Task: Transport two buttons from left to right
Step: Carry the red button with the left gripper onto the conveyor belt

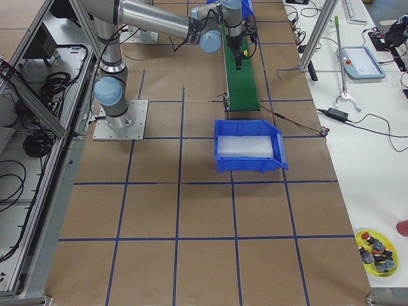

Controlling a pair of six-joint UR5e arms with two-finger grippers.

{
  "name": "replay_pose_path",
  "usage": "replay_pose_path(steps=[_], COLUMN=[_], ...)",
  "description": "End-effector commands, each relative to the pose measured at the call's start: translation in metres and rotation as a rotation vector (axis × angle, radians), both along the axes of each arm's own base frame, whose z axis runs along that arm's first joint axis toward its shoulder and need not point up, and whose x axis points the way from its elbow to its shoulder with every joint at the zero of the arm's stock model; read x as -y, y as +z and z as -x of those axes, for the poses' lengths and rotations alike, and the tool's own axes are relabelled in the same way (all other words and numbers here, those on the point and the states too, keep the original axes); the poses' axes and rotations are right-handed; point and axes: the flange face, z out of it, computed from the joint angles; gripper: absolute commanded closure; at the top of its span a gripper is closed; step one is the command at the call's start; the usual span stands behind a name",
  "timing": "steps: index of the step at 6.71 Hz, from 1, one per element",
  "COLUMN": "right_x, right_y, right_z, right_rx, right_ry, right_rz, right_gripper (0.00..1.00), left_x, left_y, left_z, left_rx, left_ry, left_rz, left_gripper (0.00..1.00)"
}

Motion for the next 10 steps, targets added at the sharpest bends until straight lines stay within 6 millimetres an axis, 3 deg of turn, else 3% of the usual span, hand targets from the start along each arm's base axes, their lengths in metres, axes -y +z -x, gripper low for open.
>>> replay_pose_path(steps=[1, 4, 5, 6, 10], right_x=[0.0, 0.013, 0.018, 0.02, 0.02], right_y=[-0.001, -0.023, -0.029, -0.034, -0.032], right_z=[0.0, -0.001, -0.002, -0.002, -0.002], right_rx=[0.004, 0.005, 0.006, 0.007, 0.004], right_ry=[-0.009, -0.008, -0.008, -0.007, -0.006], right_rz=[-0.002, -0.001, 0.007, 0.0, 0.003], right_gripper=[0.0, 0.0, 0.0, 0.0, 0.0], left_x=[0.007, 0.013, 0.016, 0.018, 0.041], left_y=[0.005, -0.003, -0.015, -0.033, -0.104], left_z=[0.054, 0.148, 0.167, 0.181, 0.183], left_rx=[0.0, -0.007, -0.012, -0.018, -0.025], left_ry=[0.009, 0.023, 0.033, 0.035, 0.064], left_rz=[0.001, -0.01, -0.024, -0.048, -0.093], left_gripper=[1.0, 1.0, 1.0, 1.0, 1.0])
